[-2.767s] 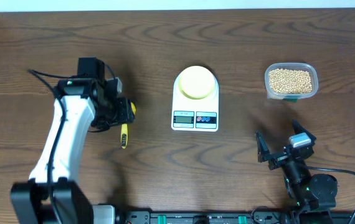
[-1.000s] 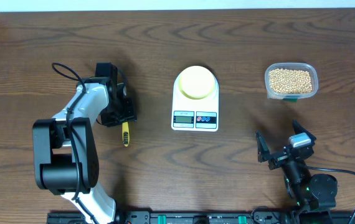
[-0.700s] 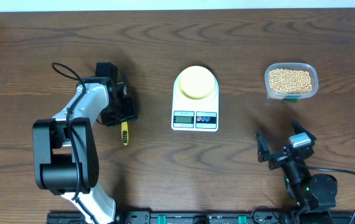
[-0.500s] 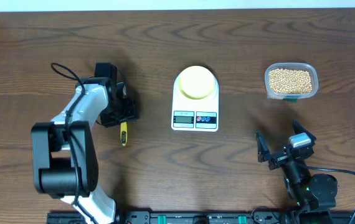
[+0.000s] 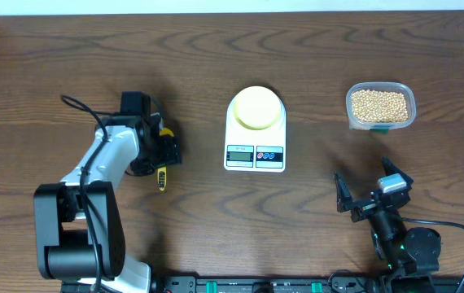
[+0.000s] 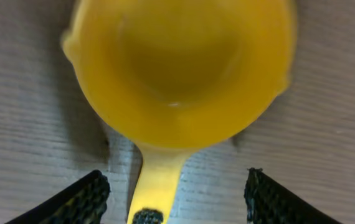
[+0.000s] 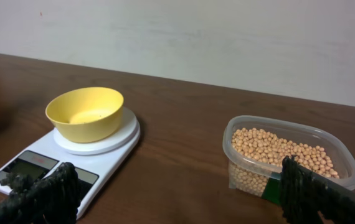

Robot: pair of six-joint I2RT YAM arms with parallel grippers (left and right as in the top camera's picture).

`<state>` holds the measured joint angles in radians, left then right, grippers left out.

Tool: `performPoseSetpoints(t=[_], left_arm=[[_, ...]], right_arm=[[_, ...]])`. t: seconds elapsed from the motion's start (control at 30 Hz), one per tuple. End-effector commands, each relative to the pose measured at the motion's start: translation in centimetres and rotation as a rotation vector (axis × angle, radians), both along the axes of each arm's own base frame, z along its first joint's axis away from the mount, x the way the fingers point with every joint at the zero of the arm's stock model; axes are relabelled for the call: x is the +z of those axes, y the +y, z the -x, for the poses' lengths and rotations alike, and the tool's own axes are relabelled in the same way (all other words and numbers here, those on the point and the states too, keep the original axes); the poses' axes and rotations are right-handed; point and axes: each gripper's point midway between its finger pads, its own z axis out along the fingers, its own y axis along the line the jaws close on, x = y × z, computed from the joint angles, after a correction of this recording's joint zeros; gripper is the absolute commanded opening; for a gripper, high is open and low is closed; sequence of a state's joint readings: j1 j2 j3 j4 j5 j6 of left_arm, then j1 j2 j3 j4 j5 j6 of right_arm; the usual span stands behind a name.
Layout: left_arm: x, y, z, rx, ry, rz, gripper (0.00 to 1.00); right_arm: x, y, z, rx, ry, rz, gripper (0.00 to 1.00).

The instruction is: Scoop item into bowl and weigh 50g on scale

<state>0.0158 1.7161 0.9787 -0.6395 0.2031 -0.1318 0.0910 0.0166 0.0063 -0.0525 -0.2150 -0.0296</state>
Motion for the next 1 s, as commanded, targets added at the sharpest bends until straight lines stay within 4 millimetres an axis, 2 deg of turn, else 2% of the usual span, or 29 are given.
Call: performPoseSetpoints(t=[0.0, 0.13, 0.2, 0.27, 0.4, 0.67, 0.83, 0.97], left_arm=[[-1.3, 0.1, 0.7, 0.008, 0.015, -0.012, 0.71], [-1.9, 0.2, -0.2, 0.011, -0.048, -0.013, 0.69], [-1.8, 0.2, -1.1, 0.011, -0.082, -0.013, 0.64], [-1.8, 0.3, -1.5, 0.012, -0.099, -0.017, 0.53], [-1.8, 0.3, -1.2, 0.012, -0.09, -0.017, 0.49], [-1.9, 0.3, -1.1, 0.031, -0.082, -0.014, 0.31], [-1.9, 0.3, -1.1, 0.076, -0.077, -0.008, 0.31], [-2.0, 1.1, -1.1, 0.099, -0.076, -0.052, 0.29]], right_arm=[[-0.1, 0.0, 0.0, -0.002, 0.006, -0.013, 0.99], [-0.1, 0.0, 0.0, -0.002, 0.006, -0.013, 0.99], [-0.1, 0.0, 0.0, -0.002, 0.006, -0.013, 0.99], [-0.1, 0.0, 0.0, -0.002, 0.006, -0.013, 0.99], [-0.1, 0.0, 0.0, -0.002, 0.006, -0.013, 0.99], [-0.1, 0.0, 0.0, -0.002, 0.006, -0.013, 0.99], [-0.1, 0.0, 0.0, -0.002, 0.006, -0.013, 0.99], [-0.1, 0.0, 0.0, -0.002, 0.006, -0.013, 0.99]])
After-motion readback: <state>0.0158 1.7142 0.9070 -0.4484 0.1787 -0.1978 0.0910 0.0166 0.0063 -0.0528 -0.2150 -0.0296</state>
